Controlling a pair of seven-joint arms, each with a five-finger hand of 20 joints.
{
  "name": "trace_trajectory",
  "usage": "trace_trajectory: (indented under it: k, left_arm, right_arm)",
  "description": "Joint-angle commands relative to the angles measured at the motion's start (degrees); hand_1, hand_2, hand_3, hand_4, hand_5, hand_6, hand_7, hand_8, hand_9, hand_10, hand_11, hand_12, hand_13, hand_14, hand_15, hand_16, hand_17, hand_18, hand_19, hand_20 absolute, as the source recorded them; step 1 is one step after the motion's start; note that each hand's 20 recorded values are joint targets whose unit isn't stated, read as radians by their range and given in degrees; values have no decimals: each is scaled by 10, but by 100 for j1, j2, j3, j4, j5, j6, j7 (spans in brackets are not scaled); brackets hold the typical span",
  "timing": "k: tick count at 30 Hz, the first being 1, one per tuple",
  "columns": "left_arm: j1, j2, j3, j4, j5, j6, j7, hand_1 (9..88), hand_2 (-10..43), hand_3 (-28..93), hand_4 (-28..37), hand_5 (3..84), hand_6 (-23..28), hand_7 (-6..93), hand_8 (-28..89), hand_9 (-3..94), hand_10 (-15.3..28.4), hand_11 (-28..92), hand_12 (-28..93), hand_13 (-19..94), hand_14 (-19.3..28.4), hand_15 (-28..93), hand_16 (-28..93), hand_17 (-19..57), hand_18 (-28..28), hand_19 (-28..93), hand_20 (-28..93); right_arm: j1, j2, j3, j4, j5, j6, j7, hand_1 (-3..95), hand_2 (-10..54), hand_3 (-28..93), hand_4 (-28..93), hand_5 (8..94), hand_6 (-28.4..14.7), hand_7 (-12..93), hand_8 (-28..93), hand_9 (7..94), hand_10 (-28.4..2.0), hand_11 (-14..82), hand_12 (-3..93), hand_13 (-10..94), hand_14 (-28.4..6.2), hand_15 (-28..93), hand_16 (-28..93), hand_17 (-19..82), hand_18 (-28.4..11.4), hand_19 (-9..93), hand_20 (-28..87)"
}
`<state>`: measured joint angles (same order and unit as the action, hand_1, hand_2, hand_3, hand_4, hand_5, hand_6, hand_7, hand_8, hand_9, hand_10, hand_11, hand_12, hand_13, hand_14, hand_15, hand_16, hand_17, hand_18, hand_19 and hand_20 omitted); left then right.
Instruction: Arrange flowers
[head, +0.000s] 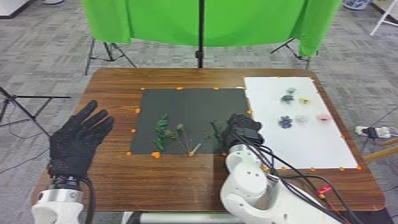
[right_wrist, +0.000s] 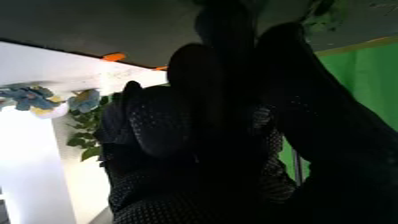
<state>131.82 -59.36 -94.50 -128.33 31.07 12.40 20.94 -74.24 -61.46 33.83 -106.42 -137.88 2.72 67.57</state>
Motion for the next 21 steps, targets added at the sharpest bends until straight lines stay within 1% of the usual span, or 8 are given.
trace_trajectory:
  k: [1, 3, 6, 11, 15, 16, 19, 21]
  left_arm:
    - [98, -49, -20, -12, -10, 56, -48, 243, 77, 803, -253, 402, 104, 108, -92, 352, 199, 245, 98, 249, 264, 469, -86, -108, 241, 517, 117]
    - [85, -61, -16, -4, 0, 38, -66, 243, 77, 803, -254, 402, 104, 109, -92, 352, 199, 245, 99, 248, 264, 469, -85, -108, 240, 517, 116]
    - [97, -25, 13, -1, -34, 54, -19, 242, 77, 803, -254, 402, 105, 109, -91, 353, 199, 245, 100, 249, 266, 470, -84, -108, 241, 518, 116]
    - [66, 44, 56, 33, -62, 73, 27, 239, 75, 805, -255, 405, 105, 107, -91, 356, 200, 243, 101, 249, 269, 468, -84, -108, 241, 519, 115]
    - [45, 53, 69, 70, -101, 92, 13, 239, 74, 804, -257, 405, 105, 105, -91, 354, 200, 240, 100, 247, 267, 466, -84, -108, 240, 518, 113]
    - [37, 36, 67, 86, -84, 71, -24, 239, 74, 804, -258, 405, 105, 105, -91, 353, 200, 239, 100, 246, 267, 466, -84, -108, 239, 517, 113]
    - [7, 48, 80, 105, -127, 131, -33, 238, 73, 804, -260, 403, 104, 103, -90, 351, 199, 238, 101, 245, 266, 465, -84, -108, 238, 516, 112]
    - [36, 22, 54, 102, -105, 121, -45, 237, 73, 805, -262, 403, 104, 102, -90, 350, 199, 238, 101, 244, 265, 464, -84, -108, 237, 515, 112]
  right_arm:
    - [-75, 37, 124, -152, -224, -72, -60, 417, -95, 737, -283, 796, -47, 223, 19, 670, -205, 603, 215, 605, -172, 906, 116, 276, -283, 932, 449]
    - [-7, 90, 73, -168, -295, -8, -58, 401, -95, 751, -283, 791, -46, 228, -43, 669, -205, 602, 213, 603, -172, 908, 114, 277, -283, 932, 459]
    - [106, 252, 103, -256, -302, 199, -49, 394, -95, 754, -283, 790, -46, 231, -103, 665, -206, 597, 210, 599, -175, 906, 115, 275, -283, 932, 462]
    - [80, 681, 644, -549, 22, 471, -107, 380, -95, 753, -283, 765, -50, 211, -118, 660, -211, 572, 200, 591, -182, 894, 112, 261, -283, 930, 443]
    - [66, 1045, 1119, -652, 310, 541, -203, 378, -95, 765, -283, 693, -60, 166, -118, 666, -214, 455, 163, 591, -175, 862, 100, 265, -279, 929, 376]
    - [1, 1132, 1272, -688, 401, 497, -225, 379, -95, 766, -283, 679, -59, 159, -117, 669, -214, 430, 159, 594, -172, 852, 97, 268, -277, 929, 359]
    - [-126, 1374, 1557, -671, 712, 566, -302, 376, -95, 768, -282, 654, -59, 153, -115, 664, -215, 396, 157, 595, -164, 829, 95, 266, -276, 930, 327]
    - [-116, 1543, 1512, -563, 783, 537, -341, 363, -95, 775, -281, 631, -56, 154, -115, 645, -221, 375, 153, 577, -172, 823, 94, 253, -278, 931, 325]
